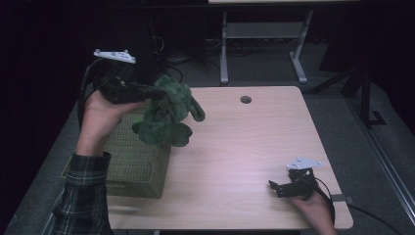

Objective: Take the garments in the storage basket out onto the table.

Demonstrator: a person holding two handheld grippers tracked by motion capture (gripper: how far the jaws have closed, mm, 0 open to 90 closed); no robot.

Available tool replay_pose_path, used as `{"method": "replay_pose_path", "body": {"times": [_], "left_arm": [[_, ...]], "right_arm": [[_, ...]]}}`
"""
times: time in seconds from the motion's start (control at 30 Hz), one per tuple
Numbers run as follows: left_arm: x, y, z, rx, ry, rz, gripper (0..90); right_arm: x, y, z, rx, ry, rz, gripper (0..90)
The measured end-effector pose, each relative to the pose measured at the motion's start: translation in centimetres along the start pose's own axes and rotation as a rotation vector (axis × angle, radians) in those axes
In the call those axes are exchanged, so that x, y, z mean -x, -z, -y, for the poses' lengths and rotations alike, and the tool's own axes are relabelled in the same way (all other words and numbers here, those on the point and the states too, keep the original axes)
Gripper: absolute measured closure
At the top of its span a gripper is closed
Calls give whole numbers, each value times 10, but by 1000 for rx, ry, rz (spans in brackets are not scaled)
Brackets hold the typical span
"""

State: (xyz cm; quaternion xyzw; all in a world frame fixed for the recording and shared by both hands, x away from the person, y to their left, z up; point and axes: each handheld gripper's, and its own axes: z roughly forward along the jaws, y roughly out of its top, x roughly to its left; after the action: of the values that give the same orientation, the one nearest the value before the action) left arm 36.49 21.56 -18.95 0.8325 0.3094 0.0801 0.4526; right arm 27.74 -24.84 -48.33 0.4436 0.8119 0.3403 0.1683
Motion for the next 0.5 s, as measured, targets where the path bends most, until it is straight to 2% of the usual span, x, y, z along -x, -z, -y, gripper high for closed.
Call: {"method": "replay_pose_path", "body": {"times": [0.1, 0.13, 0.2, 0.23, 0.27, 0.5], "left_arm": [[7, -16, -2, -18, -9, 13, 863], [11, -26, -4, -26, -15, 26, 863], [13, -30, -4, -30, -16, 30, 863], [18, -40, -5, -41, -22, 43, 863], [18, -40, -5, -41, -22, 43, 863], [31, -71, -1, -60, -33, 91, 863]], "right_arm": [[0, 0, 0, 0, 0, 0, 12], [0, 0, 0, 1, 1, 0, 12], [0, 0, 0, 0, 0, 0, 12], [0, 0, 0, 0, -1, 0, 12], [0, 0, 0, 0, -1, 0, 12], [0, 0, 0, 0, 0, 0, 12]]}}
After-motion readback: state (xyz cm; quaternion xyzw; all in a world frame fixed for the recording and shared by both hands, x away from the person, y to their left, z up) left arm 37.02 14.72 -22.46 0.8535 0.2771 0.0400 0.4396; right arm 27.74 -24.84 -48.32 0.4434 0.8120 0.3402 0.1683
